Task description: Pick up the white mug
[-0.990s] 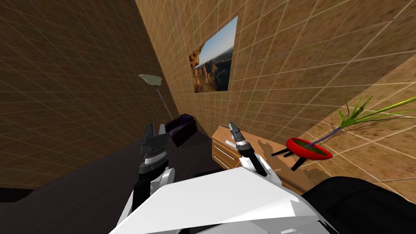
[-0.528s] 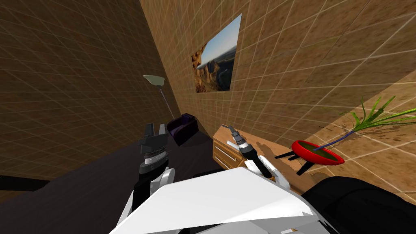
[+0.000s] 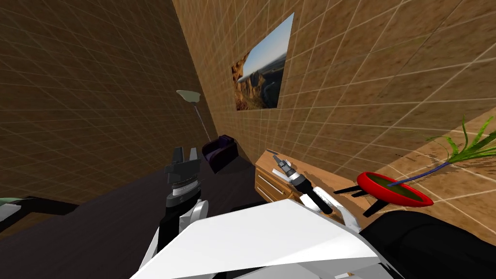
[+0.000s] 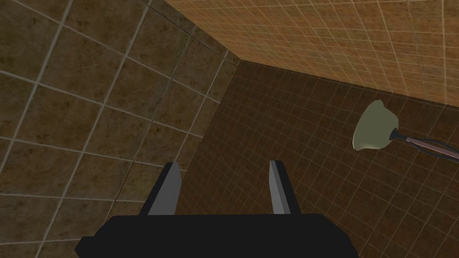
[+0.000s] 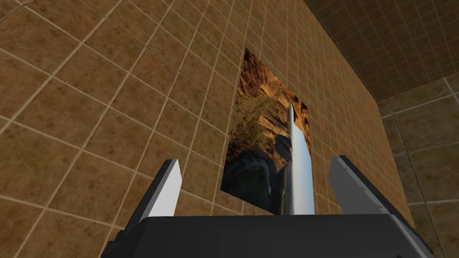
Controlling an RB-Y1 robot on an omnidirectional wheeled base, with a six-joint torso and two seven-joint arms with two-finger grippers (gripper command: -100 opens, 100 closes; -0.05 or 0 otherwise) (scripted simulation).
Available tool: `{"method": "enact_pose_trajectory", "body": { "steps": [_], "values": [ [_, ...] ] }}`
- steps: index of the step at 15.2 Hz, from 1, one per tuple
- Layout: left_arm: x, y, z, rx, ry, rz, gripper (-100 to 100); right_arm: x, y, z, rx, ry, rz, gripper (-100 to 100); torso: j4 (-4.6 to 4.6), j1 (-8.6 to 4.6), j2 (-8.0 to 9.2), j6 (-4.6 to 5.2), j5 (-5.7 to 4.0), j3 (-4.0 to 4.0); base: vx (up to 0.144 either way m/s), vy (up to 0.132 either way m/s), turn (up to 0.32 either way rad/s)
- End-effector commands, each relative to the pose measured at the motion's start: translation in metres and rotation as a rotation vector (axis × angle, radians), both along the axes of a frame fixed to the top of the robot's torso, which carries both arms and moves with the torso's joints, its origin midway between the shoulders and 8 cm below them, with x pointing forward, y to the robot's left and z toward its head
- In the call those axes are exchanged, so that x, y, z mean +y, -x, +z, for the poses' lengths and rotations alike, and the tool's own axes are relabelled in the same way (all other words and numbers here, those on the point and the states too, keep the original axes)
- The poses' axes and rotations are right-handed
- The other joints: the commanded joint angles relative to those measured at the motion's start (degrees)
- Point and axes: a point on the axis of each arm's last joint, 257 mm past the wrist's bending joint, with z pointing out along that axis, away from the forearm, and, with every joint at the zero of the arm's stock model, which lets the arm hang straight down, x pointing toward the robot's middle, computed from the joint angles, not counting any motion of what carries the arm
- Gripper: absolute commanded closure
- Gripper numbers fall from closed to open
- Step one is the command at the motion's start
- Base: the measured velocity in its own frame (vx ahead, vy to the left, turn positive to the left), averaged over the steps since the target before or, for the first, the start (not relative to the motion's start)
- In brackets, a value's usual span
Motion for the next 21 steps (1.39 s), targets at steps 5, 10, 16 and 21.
{"method": "enact_pose_trajectory", "body": {
  "steps": [5, 10, 16, 21],
  "values": [
    [0.0, 0.0, 0.0, 0.0, 0.0, 0.0, 0, -0.031, 0.012, -0.054, 0.143, 0.171, 0.006, -100, -0.01, 0.01, -0.03, 0.0, 0.0, -0.02, 0.021, 0.003, 0.103],
    [0.0, 0.0, 0.0, 0.0, 0.0, 0.0, 0, -0.061, 0.025, -0.091, 0.25, 0.29, 0.007, -100, -0.01, 0.01, -0.07, -0.01, 0.0, -0.04, 0.024, 0.003, 0.096],
    [0.0, 0.0, 0.0, 0.0, 0.0, 0.0, 0, -0.095, 0.043, -0.124, 0.359, 0.421, 0.017, -100, -0.01, 0.03, -0.06, -0.01, 0.01, -0.03, 0.025, 0.003, 0.082],
    [0.0, 0.0, 0.0, 0.0, 0.0, 0.0, 0, -0.131, 0.064, -0.152, 0.465, 0.542, 0.026, -100, -0.02, 0.02, -0.11, -0.01, 0.01, -0.06, 0.036, 0.001, 0.099]
  ]
}}
